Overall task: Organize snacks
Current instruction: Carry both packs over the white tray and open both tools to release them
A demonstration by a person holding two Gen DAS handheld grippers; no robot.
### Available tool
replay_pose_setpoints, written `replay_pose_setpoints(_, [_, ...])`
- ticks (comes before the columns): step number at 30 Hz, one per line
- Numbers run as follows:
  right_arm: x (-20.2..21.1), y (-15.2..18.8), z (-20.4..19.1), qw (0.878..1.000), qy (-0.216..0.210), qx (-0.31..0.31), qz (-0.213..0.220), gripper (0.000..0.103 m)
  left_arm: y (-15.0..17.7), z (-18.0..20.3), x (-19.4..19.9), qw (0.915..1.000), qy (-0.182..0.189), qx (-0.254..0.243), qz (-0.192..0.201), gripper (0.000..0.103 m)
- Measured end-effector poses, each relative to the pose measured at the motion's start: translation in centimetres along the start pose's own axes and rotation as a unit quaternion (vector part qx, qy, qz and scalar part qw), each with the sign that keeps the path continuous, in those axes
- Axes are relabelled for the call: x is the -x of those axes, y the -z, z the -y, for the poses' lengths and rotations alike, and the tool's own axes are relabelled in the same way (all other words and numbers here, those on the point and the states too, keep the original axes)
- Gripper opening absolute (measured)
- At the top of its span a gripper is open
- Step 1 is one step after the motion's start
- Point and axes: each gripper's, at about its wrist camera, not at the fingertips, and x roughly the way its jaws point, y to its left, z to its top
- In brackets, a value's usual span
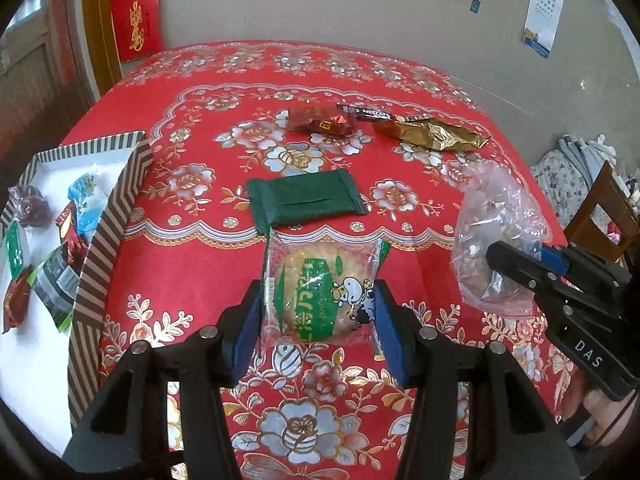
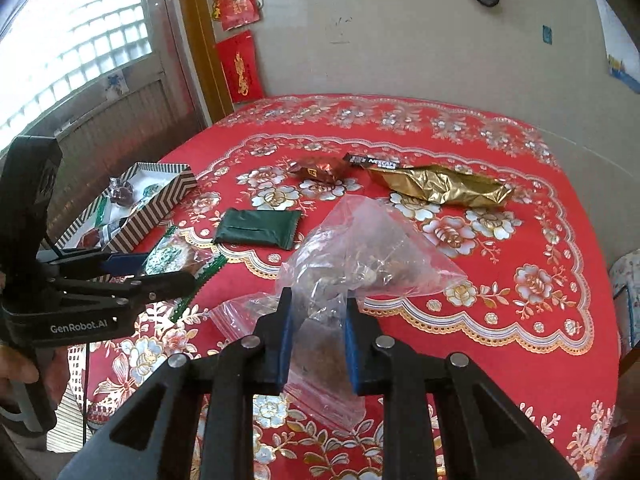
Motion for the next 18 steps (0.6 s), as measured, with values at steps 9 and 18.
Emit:
replay_pose_setpoints(9, [0.1, -0.9, -1.2, 1.000, -0.008, 0.006, 0.006, 0.021, -0.1, -0.6, 0.6, 0.9997, -0.021, 0.004, 0.013, 0.055])
replay_pose_setpoints(18, [-1.0, -2.3, -3.6, 0.999, -0.025, 0.023, 0.008, 0.021, -0.3, -3.0, 1.4, 0.9987, -0.040, 0.020, 0.024, 0.055])
